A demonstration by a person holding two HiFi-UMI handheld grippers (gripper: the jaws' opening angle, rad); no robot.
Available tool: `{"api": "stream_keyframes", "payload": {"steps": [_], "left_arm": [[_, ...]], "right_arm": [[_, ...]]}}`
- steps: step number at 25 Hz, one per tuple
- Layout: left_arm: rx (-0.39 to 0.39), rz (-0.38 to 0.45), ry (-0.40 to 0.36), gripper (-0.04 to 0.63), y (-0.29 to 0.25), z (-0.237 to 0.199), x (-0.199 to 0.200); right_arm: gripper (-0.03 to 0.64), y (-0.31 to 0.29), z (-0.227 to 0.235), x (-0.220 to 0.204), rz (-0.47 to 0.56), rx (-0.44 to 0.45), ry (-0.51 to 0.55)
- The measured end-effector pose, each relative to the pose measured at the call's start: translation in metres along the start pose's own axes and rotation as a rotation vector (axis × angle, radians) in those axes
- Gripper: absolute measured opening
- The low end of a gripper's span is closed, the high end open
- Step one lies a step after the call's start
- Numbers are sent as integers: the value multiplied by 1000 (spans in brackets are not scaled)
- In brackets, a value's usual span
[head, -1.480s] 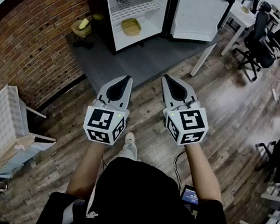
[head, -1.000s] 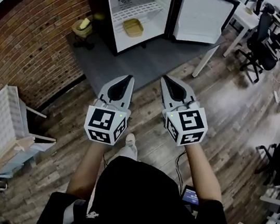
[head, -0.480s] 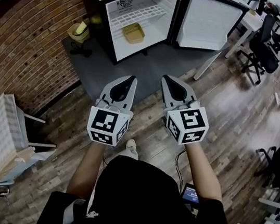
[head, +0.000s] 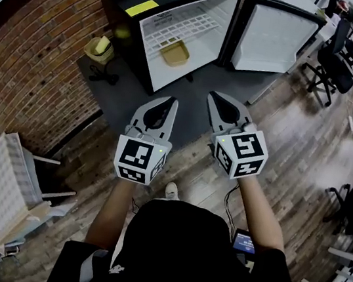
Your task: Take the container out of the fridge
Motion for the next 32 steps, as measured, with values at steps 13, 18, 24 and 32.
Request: {"api": "stream_keyframes", "payload": {"steps": [13,18,24,32], "left_arm": [[-78,-15,13,12,-35,-37,-20],[-73,-29,15,12,-55,-43,-29],[-52,-58,35,12,-90,-55,-44],[-2,-122,88,12,-138,-79,-79]], "right_arm": [[40,-51,12,-14,-38,-29,-16],[40,-68,24,-21,-51,-19,-21],[40,-101,50,-29,-65,13,-42],[40,-149,86,-55,-116,73,-62]]}}
Point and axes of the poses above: the fingertips, and each gripper's own axes: y backward along the fingers, z to its right, x out of its top, the point moved 3 cm from there along y, backward along the fingers, and after that the axes turned 5 degrees about -x, right-handed, at the moved point
